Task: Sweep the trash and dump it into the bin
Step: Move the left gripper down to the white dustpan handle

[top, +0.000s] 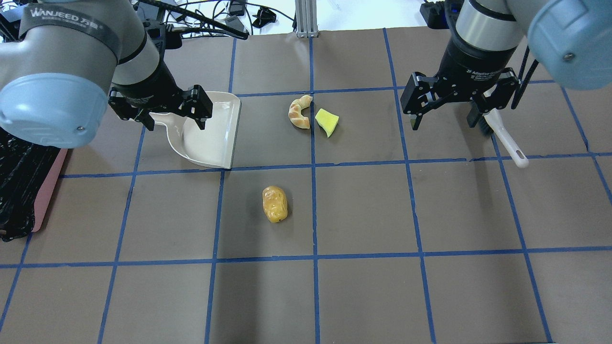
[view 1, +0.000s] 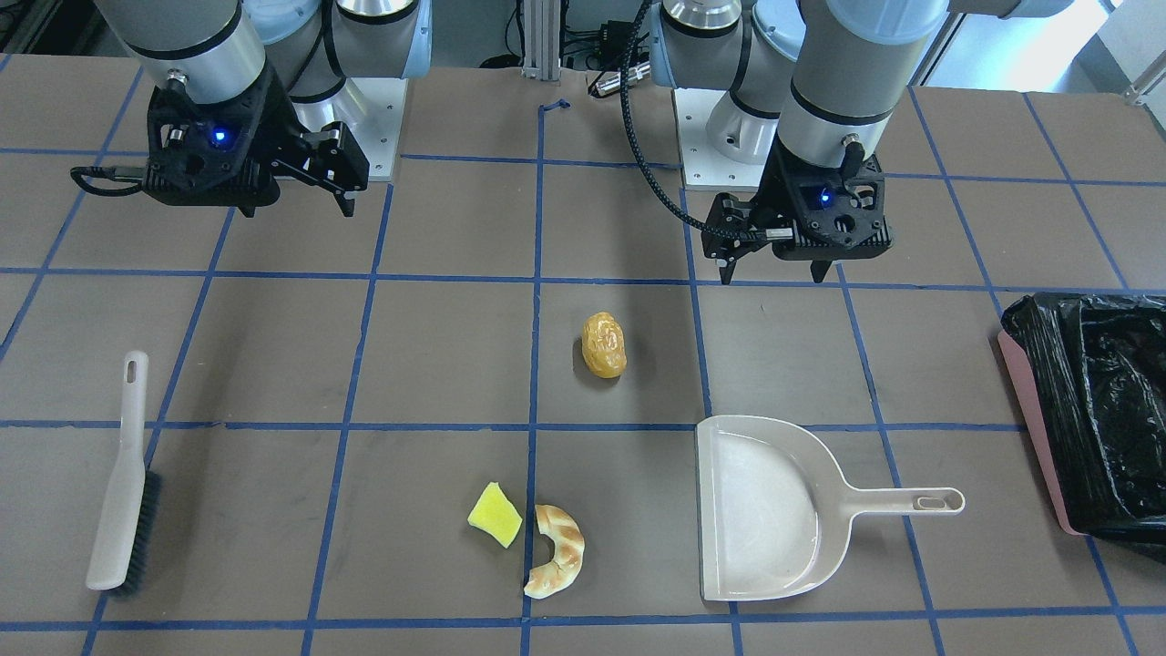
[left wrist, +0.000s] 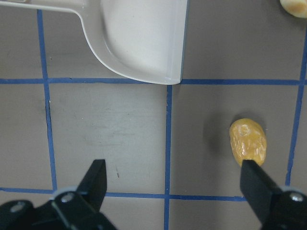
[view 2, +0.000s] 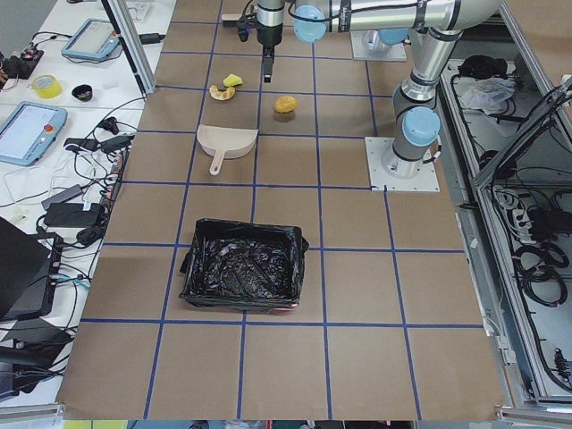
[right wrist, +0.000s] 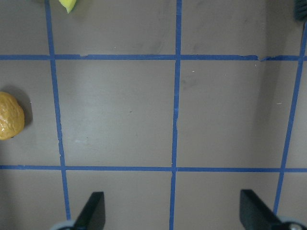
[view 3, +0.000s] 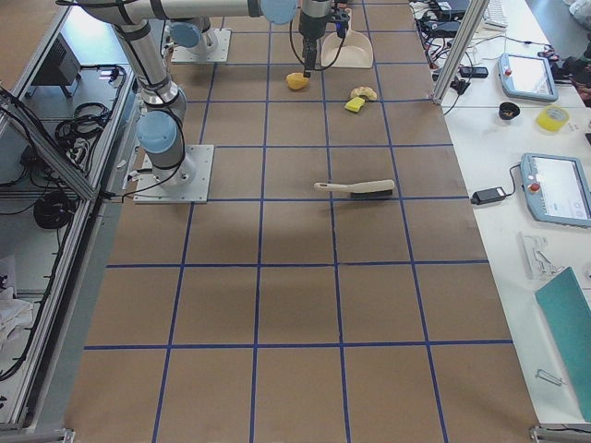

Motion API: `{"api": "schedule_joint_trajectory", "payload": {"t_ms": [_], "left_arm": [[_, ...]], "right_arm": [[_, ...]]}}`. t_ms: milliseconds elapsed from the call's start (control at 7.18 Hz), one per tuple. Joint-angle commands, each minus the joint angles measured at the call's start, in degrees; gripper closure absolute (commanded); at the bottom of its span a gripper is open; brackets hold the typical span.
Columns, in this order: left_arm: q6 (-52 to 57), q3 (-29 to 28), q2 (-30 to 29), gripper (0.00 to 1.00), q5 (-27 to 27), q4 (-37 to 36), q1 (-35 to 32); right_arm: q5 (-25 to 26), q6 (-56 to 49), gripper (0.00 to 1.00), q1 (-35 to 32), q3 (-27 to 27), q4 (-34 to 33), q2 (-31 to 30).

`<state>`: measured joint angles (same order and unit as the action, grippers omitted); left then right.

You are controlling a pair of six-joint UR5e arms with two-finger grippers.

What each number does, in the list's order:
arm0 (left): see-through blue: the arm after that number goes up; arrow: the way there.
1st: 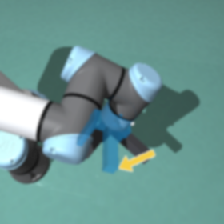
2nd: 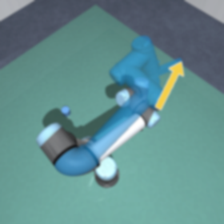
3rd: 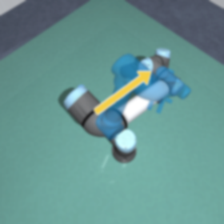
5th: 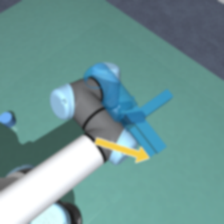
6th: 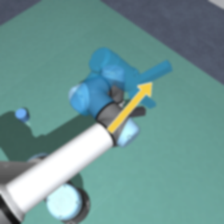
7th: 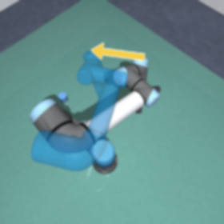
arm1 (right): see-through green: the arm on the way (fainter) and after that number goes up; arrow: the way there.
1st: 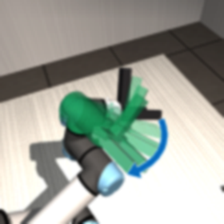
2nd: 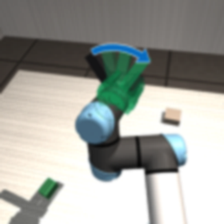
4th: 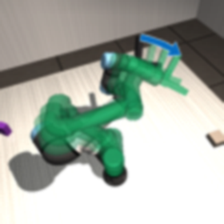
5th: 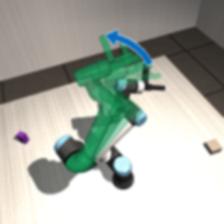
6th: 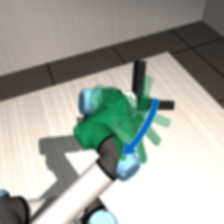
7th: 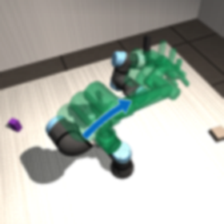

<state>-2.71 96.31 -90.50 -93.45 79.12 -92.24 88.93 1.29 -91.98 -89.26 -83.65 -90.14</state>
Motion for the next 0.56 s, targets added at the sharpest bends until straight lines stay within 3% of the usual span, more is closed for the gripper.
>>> {"api": "schedule_joint_trajectory", "payload": {"t_ms": [0,418], "left_arm": [[-0.7,-0.1,0.1,0.0,-0.1,0.6,0.7],[-6.9,-0.2,-0.7,0.0,-0.1,0.5,0.8]], "right_arm": [[0.4,-0.5,0.0,0.0,-0.3,0.4,0.3],[2.4,0.2,0.0,0.2,-0.3,0.2,0.2]]}}
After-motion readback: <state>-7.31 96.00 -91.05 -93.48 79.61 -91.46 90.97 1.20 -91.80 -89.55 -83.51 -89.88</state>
